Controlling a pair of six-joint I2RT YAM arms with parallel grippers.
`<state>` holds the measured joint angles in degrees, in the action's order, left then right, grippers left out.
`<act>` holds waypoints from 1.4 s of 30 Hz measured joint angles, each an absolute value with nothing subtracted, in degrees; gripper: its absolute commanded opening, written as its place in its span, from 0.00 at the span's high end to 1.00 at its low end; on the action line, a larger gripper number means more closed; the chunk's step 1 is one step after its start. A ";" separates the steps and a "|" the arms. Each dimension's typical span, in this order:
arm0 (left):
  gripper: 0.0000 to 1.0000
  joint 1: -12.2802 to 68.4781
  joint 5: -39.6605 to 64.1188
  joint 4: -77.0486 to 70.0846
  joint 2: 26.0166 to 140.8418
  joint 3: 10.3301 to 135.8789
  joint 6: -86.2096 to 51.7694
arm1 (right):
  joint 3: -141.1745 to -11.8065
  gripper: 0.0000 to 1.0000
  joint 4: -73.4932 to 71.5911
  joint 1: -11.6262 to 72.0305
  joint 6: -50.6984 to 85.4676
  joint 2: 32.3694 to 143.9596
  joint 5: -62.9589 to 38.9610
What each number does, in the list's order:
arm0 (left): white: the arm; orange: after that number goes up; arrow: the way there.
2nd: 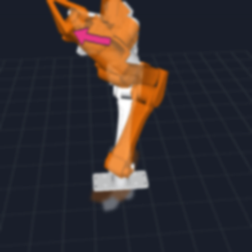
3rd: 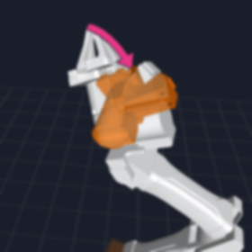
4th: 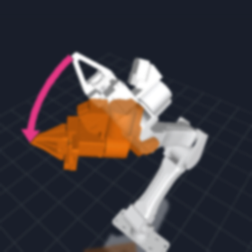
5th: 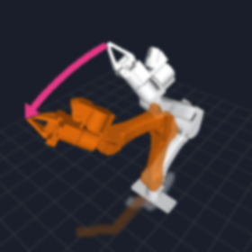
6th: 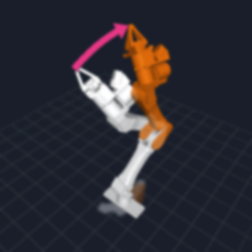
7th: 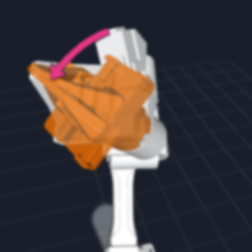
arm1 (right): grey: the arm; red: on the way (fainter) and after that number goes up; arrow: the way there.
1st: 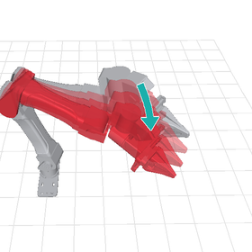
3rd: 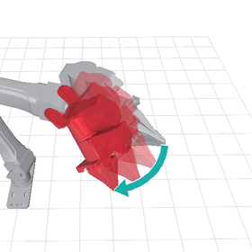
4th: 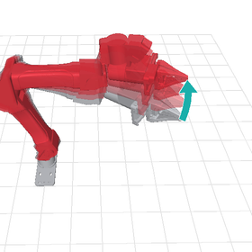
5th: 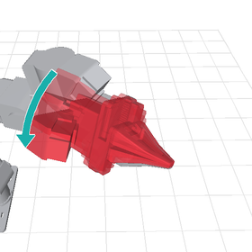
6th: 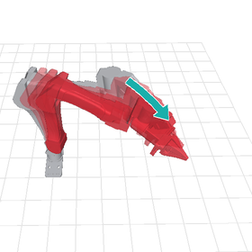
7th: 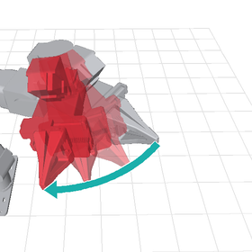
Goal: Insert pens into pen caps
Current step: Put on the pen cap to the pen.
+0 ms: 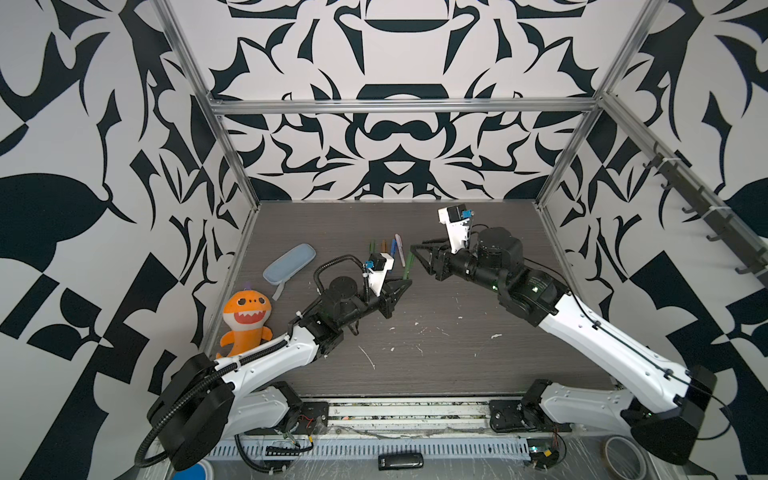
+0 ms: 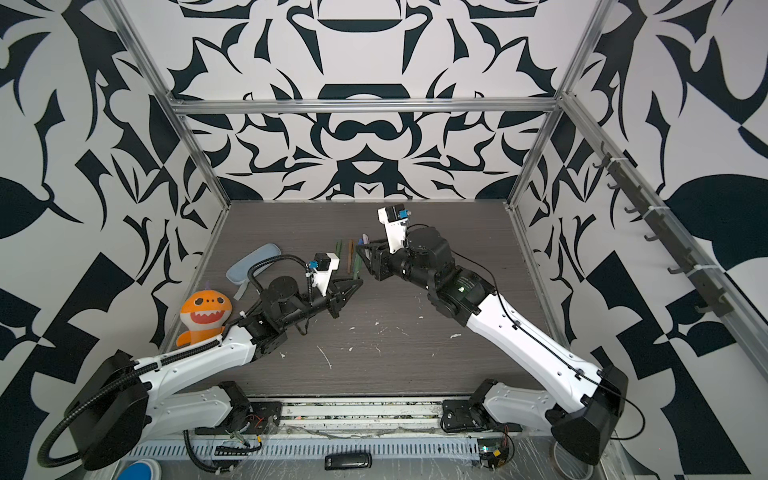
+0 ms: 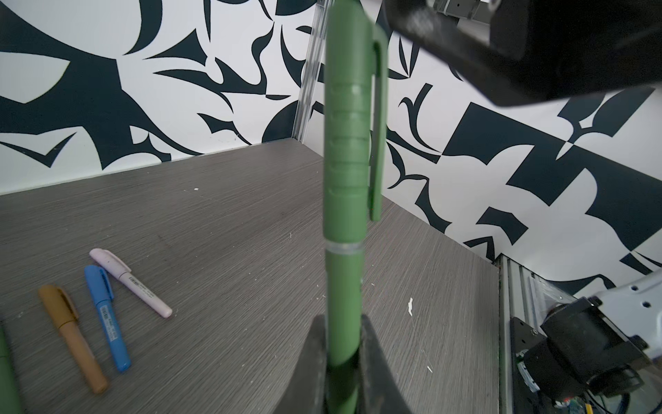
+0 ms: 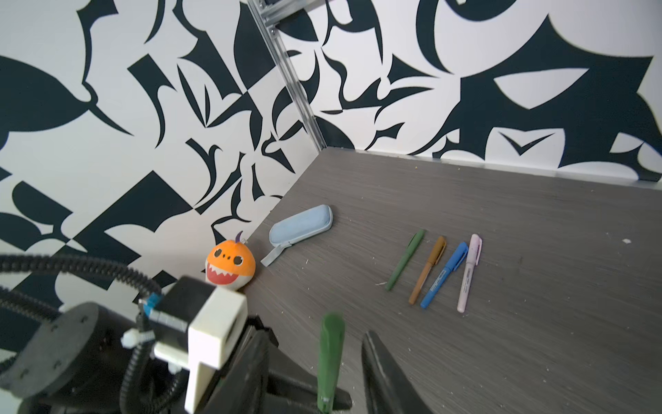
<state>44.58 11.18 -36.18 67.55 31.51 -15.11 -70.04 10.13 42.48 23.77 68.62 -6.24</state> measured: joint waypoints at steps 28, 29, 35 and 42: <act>1.00 44.58 11.77 -34.39 67.46 33.52 -15.86 | -71.72 0.93 13.72 42.48 26.61 73.28 -7.90; 1.00 44.58 11.73 -34.26 67.46 33.61 -16.05 | -71.48 0.95 13.23 42.46 26.63 73.28 -8.16; 1.00 44.58 11.07 -31.68 67.66 35.29 -16.38 | -68.38 1.00 8.36 42.09 26.61 72.38 -8.43; 1.00 44.71 10.68 -29.45 70.46 39.38 -15.73 | -63.64 1.00 1.48 41.39 26.57 70.08 -6.33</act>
